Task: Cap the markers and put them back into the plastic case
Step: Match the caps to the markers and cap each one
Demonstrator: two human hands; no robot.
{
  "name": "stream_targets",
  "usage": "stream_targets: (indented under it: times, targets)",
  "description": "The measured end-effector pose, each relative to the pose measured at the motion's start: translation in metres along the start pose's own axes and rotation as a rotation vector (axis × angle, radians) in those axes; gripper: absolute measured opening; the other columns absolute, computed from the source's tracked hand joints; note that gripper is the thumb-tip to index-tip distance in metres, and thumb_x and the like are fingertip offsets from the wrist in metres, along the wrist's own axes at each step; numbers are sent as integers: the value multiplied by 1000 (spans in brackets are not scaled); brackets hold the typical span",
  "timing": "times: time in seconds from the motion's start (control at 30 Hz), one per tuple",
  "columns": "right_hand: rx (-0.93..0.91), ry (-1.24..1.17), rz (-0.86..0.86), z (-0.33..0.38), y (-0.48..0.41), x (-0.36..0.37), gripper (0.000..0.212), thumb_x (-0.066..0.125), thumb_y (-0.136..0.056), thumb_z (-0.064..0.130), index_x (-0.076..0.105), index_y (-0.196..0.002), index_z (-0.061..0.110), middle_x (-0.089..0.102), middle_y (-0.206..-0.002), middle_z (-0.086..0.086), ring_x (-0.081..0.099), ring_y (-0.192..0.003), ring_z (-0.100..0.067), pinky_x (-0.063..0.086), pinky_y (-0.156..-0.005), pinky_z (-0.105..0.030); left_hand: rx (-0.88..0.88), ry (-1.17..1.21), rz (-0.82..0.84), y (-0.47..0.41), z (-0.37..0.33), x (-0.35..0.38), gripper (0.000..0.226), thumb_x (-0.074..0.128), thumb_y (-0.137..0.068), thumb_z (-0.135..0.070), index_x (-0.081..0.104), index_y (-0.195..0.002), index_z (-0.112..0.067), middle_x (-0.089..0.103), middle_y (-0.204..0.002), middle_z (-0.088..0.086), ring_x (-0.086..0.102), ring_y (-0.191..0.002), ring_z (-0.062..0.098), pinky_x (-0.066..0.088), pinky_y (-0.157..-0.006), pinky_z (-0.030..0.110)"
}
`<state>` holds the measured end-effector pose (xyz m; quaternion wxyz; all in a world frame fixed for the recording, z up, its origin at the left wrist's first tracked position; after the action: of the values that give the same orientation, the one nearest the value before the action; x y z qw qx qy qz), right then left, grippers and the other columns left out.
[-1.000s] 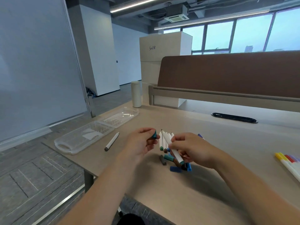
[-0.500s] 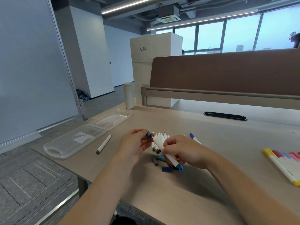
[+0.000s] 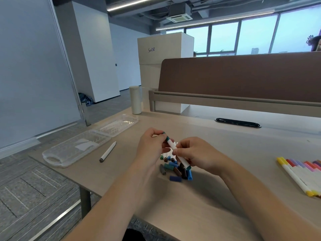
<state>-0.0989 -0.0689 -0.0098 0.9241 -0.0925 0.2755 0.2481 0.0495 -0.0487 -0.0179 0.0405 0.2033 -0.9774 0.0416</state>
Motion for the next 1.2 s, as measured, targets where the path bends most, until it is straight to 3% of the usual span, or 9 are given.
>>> stream_targets:
  times: [0.1, 0.2, 0.27, 0.4, 0.6, 0.77, 1.03, 1.2]
  targets:
    - [36, 35, -93, -2, -1, -17, 18, 63, -94, 26, 73, -90, 11, 71, -82, -12, 57, -61, -13, 47, -55, -23, -48, -65, 107, -1, -6, 13, 25, 54, -96, -11, 56, -122, -11, 73, -95, 13, 72, -79, 24, 60, -76, 37]
    - [132, 255, -175, -10, -10, -37, 20, 65, -93, 26, 75, -91, 8, 72, -83, -9, 64, -64, -15, 54, -61, -26, -15, -305, 111, 0, -9, 22, 41, 56, -94, -17, 47, -134, -23, 71, -100, 6, 70, -86, 21, 60, -81, 36]
    - [226, 424, -178, -20, -17, -42, 22, 66, -91, 25, 73, -91, 5, 70, -83, -10, 66, -70, -20, 56, -69, -34, 32, -322, 93, 0, -12, 24, 30, 53, -95, -16, 55, -125, -17, 71, -98, 4, 68, -84, 17, 58, -76, 32]
    - [329, 655, -161, -31, -22, -37, 22, 62, -89, 21, 54, -72, 10, 54, -72, -5, 53, -62, -18, 42, -54, -28, 18, -320, 121, -1, -7, 25, 16, 52, -96, -20, 66, -104, -18, 73, -89, 0, 65, -76, 18, 57, -75, 38]
    - [376, 855, -160, -33, -21, -28, 12, 65, -84, 9, 54, -85, 14, 52, -77, -2, 56, -78, -21, 42, -61, -30, 22, -287, 83, -4, -3, 12, 15, 54, -95, -17, 68, -98, -14, 72, -82, 1, 60, -70, 15, 51, -67, 34]
    - [286, 829, -173, -21, -38, -18, 23, 59, -86, 6, 48, -68, 13, 52, -74, -4, 51, -68, -21, 37, -55, -28, 27, -265, 51, -9, 2, 4, 16, 53, -95, -16, 70, -95, -16, 72, -81, 1, 59, -69, 14, 51, -65, 31]
    - [364, 823, 63, -8, -64, 8, 24, 61, -88, 10, 51, -67, 9, 52, -69, -5, 50, -65, -18, 37, -53, -23, 37, -259, 50, -11, 4, -3, 18, 52, -95, -16, 70, -94, -15, 72, -79, 0, 59, -68, 15, 49, -66, 33]
    - [407, 861, 130, -8, -69, 11, 25, 62, -90, 12, 54, -67, 8, 52, -68, -5, 48, -62, -15, 44, -68, -26, 46, -285, 45, -14, 7, -11, 18, 53, -95, -16, 70, -94, -14, 71, -77, 0, 57, -66, 15, 46, -63, 32]
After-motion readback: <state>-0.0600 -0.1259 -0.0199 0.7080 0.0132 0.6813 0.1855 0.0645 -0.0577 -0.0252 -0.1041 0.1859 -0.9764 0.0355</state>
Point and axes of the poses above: each hand's wrist, its own y-axis away from the middle knuckle, its own x-axis out of the palm, z = x × y, the point moved 4 cm from there along -y, towards the middle knuckle
